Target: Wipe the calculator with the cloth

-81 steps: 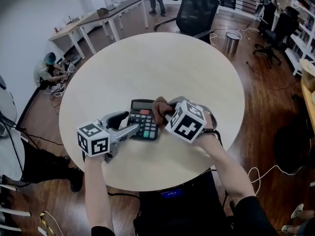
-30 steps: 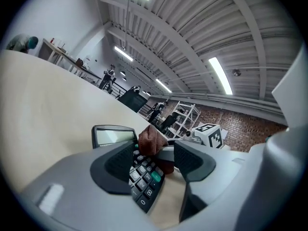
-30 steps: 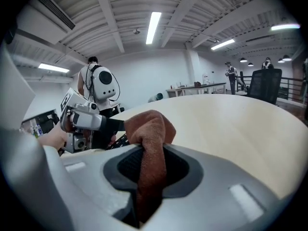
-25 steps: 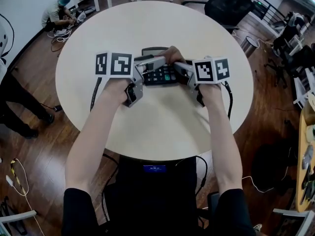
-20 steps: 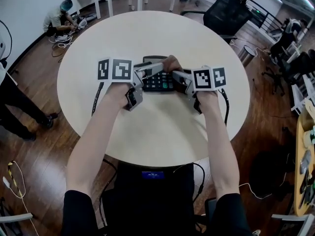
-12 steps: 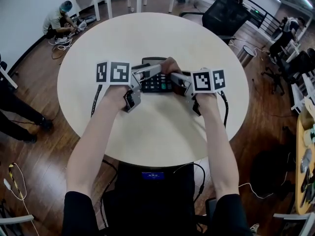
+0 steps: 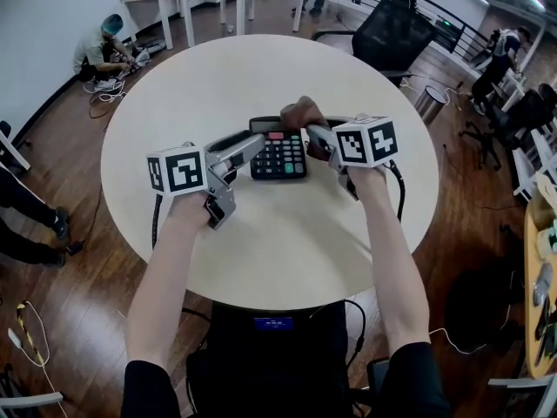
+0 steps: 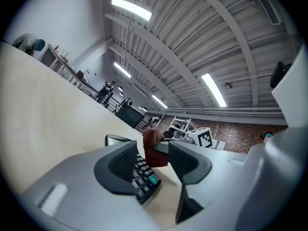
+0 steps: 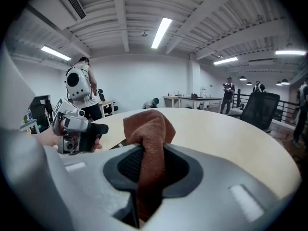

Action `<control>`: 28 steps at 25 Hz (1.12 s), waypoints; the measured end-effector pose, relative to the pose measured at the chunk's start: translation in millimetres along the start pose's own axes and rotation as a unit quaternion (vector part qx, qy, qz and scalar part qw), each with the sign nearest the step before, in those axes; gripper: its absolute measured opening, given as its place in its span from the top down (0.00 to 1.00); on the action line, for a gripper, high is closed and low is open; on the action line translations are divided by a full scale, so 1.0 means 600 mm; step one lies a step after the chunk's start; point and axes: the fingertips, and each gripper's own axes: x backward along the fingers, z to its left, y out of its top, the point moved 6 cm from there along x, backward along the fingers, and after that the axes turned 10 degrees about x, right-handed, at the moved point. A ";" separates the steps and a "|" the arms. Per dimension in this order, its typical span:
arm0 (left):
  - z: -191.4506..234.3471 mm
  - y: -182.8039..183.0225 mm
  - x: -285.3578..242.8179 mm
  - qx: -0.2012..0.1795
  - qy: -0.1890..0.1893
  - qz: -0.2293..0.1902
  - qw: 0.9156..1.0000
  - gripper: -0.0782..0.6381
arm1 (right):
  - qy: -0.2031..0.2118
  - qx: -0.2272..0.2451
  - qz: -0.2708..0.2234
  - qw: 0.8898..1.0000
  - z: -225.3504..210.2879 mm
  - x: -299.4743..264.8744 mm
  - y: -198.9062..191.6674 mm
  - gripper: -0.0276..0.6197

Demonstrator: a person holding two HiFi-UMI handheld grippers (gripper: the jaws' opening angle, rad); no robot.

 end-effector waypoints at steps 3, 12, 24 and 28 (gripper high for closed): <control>-0.011 0.003 0.014 -0.028 -0.013 -0.017 0.999 0.62 | 0.012 -0.031 -0.037 0.999 0.015 0.008 -0.002 0.83; -0.050 -0.007 0.057 -0.007 -0.052 -0.051 0.997 0.62 | 0.114 -0.211 -0.271 0.932 0.057 0.167 -0.013 0.83; -0.136 -0.046 0.048 0.079 -0.094 -0.066 0.990 0.62 | 0.234 -0.297 -0.400 0.835 0.123 0.263 -0.019 0.83; -0.164 -0.042 0.052 0.080 -0.103 -0.078 0.988 0.62 | 0.253 -0.271 -0.420 0.828 0.154 0.285 0.008 0.83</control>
